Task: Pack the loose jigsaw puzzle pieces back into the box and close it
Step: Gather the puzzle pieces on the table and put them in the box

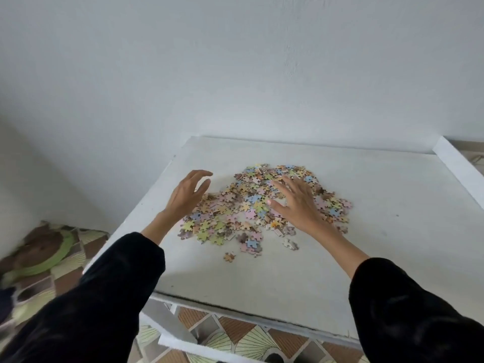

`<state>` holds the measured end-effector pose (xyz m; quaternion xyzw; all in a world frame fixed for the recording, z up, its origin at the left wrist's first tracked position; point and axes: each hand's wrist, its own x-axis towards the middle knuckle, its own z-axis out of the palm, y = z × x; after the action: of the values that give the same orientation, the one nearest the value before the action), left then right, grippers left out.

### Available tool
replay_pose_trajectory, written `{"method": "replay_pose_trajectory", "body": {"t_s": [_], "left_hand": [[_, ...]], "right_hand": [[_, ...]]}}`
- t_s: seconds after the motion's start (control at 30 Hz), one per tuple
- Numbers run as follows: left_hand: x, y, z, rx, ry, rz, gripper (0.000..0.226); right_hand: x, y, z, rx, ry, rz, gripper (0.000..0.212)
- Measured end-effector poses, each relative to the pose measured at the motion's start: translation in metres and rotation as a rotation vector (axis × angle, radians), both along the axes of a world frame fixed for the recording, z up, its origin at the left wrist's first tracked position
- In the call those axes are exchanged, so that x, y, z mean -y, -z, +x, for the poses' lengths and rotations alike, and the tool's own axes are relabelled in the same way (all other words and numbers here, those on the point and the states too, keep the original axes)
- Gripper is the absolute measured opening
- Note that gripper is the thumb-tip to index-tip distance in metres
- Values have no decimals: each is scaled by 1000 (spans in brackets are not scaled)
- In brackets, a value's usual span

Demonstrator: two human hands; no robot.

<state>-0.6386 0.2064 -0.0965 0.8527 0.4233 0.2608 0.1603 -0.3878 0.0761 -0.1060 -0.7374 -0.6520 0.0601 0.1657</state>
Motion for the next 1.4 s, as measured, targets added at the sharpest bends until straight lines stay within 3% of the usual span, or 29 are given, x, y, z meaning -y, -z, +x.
{"method": "replay_pose_trajectory", "body": {"t_s": [0.07, 0.2, 0.3, 0.57, 0.77, 0.9, 0.97, 1.1, 1.27, 1.4], "left_hand": [[2, 5, -23, 9, -103, -27, 31], [13, 17, -53, 48, -317, -134, 34], [22, 24, -46, -25, -349, -145, 41], [22, 25, 15, -141, -211, -208, 53], [27, 17, 26, -49, -82, -257, 53], [46, 10, 15, -1, -45, -193, 87], [58, 9, 7, 8, 9, -166, 93], [81, 16, -9, -164, 153, -71, 83], [99, 26, -7, -356, 202, 63, 95], [95, 27, 9, -443, 172, 65, 98]], "right_hand": [[-7, 2, -1, 28, -48, -13, 81], [-10, 3, 0, 43, -111, 26, 58], [-10, 3, 0, 53, -125, 61, 54], [-12, 11, 4, 65, -140, 81, 52], [-12, 11, 4, 63, -141, 91, 51], [-13, 12, 4, 57, -149, 100, 50], [-13, 12, 4, 57, -153, 106, 49], [-13, 13, 4, 48, -158, 119, 47], [-13, 13, 3, 58, -167, 138, 44], [-12, 13, 3, 55, -166, 144, 43]]}}
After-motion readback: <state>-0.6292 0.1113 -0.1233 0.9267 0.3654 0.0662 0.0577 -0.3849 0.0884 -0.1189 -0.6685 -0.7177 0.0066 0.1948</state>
